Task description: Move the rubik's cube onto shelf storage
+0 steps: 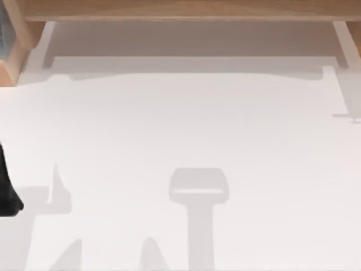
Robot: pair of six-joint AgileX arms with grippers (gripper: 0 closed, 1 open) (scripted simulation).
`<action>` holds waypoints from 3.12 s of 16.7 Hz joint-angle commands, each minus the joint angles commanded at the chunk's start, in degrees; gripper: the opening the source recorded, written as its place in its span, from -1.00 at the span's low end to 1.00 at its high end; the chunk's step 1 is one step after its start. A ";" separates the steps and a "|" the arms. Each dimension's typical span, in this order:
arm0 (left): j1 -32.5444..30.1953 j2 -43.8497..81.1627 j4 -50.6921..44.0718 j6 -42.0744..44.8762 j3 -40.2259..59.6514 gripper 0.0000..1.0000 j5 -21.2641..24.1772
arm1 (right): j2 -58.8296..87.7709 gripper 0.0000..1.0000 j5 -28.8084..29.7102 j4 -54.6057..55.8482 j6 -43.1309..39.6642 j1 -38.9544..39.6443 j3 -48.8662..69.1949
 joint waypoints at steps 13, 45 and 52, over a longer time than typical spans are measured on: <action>0.00 0.00 0.00 0.00 0.00 1.00 0.00 | -4.21 -1.00 -6.95 8.01 0.08 -6.77 -12.10; 0.00 0.00 0.00 0.00 0.00 1.00 0.00 | -5.25 1.00 -9.74 10.54 0.11 -9.46 -15.58; 0.00 0.00 0.00 0.00 0.00 1.00 0.00 | -4.09 1.00 -3.63 3.17 1.93 -14.62 -7.71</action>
